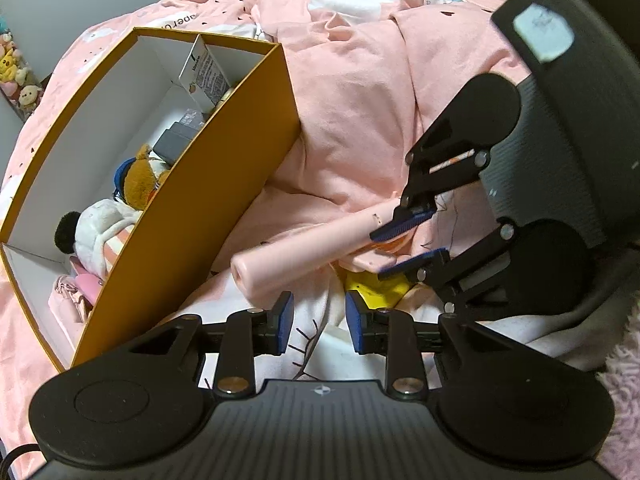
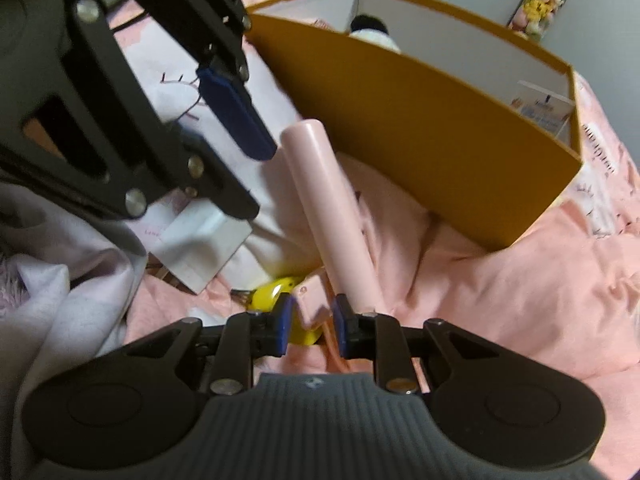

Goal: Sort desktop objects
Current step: 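Grasp the pink cylindrical stick with the right tool, then grasp the white charger with the left tool while the right tool holds the pink stick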

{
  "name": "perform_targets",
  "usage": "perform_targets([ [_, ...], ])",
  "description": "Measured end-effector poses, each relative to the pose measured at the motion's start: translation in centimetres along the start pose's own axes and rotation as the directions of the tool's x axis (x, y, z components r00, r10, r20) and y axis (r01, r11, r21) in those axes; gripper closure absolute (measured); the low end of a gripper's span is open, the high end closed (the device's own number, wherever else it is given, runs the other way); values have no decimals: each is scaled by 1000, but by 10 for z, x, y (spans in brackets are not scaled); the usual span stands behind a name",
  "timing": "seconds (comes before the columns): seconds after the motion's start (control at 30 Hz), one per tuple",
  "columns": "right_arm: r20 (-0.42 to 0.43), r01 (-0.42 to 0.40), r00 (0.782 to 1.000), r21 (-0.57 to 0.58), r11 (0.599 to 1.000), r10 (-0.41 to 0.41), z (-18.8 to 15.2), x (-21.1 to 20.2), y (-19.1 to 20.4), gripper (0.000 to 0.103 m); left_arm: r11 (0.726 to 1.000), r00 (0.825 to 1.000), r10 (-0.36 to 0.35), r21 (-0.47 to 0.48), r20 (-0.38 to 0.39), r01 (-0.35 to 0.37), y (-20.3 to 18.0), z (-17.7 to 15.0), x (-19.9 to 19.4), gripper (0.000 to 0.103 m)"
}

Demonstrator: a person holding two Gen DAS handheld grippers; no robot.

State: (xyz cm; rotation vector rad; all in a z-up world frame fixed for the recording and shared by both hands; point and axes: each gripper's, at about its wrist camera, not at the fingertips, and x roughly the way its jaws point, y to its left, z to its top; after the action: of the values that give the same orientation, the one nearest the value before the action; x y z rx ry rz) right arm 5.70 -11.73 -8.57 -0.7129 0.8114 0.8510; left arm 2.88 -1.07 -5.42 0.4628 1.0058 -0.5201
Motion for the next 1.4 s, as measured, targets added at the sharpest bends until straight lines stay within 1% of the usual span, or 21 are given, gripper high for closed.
perform_targets([
  [0.1,24,22,999,15,1000,-23,3,-5,-4,81,1000,1000,14,-17,2,-14,2,1,2,70],
  [0.13,32,36,999,18,999,-36,5,-7,-5,83,1000,1000,17,-23,5,-17,2,2,2,70],
  [0.17,43,63,997,18,998,-64,7,-9,-6,88,999,1000,17,-27,9,-17,3,3,2,70],
  [0.23,53,121,991,13,993,-122,10,-8,-16,89,1000,1000,13,-29,14,-13,3,4,1,70],
  [0.4,50,73,996,54,996,-76,15,-4,-34,87,999,1000,16,-28,11,-15,2,4,2,70],
  [0.47,52,30,998,84,996,-34,12,-7,-38,84,999,1000,16,-29,8,-15,3,4,3,70],
  [0.57,60,-41,998,124,991,34,9,-11,-43,83,999,1000,15,-33,6,-14,4,4,3,70],
  [0.7,68,-115,992,132,985,106,6,-14,-45,84,999,1000,13,-34,8,-13,4,4,3,70],
  [0.83,66,-164,985,92,982,159,6,-12,-40,84,999,1000,16,-32,8,-15,4,4,3,70],
  [0.93,57,-169,984,46,985,166,8,-8,-31,85,999,1000,16,-32,4,-16,4,4,4,70],
  [1.07,48,-131,990,-11,991,132,14,-2,-19,85,999,1000,15,-29,1,-15,4,3,3,70],
  [1.13,49,-133,990,-15,991,133,14,-1,-18,85,999,1000,11,-32,1,-11,4,3,2,70],
  [1.23,57,-133,990,7,991,132,11,-3,-21,87,999,1000,-1,-42,0,1,6,2,1,70],
  [1.27,61,-124,991,24,992,123,10,-4,-24,96,999,1000,-1,-43,-1,1,6,2,1,70],
  [1.3,65,-119,991,43,992,116,8,-4,-27,96,999,1000,-1,-42,-2,1,6,2,1,70],
  [1.4,80,-157,986,117,981,148,4,-6,-40,96,999,1000,-7,-43,-2,7,6,2,1,70],
])
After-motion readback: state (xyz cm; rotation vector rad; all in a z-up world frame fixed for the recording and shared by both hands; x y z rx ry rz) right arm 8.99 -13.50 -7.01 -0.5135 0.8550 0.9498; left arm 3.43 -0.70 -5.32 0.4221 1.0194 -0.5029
